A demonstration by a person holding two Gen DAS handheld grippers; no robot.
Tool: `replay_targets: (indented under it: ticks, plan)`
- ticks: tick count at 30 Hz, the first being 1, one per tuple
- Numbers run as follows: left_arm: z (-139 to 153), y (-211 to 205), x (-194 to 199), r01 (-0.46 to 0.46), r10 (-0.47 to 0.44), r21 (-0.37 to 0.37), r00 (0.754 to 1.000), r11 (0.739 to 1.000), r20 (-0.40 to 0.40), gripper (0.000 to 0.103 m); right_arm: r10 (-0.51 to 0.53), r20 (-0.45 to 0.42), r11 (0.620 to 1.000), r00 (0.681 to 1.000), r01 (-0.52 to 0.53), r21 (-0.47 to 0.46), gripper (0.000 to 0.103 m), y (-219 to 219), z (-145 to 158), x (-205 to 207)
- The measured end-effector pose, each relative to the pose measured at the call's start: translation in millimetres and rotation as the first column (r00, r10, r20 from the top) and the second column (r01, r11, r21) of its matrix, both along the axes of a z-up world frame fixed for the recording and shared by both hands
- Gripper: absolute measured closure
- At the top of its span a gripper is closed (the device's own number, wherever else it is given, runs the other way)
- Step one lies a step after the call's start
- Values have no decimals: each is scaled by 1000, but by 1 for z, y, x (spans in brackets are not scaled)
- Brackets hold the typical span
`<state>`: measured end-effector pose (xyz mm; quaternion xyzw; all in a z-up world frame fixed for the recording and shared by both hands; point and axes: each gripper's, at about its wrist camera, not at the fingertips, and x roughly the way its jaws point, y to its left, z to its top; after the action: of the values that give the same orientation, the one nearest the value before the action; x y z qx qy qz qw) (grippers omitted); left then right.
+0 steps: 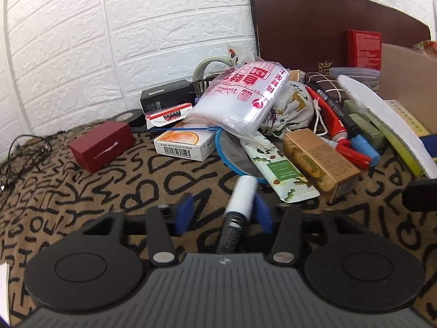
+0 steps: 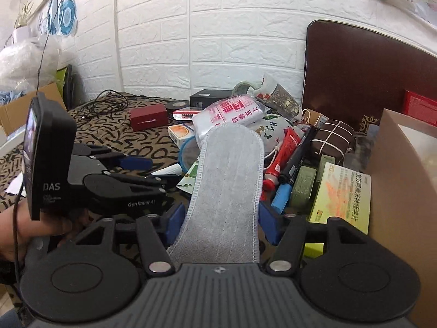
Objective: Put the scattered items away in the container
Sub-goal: 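Carry marker with left tool while right tool carries insole into cardboard box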
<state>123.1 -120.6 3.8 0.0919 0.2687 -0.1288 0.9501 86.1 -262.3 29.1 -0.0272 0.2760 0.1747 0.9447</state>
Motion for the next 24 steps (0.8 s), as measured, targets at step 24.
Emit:
replay_targets:
  ticks: [24]
  plan:
    - [89,-56,-52,213,-194,-90,964,973,179,87,-86,212,995,973,74,63,57,-66,67,-45]
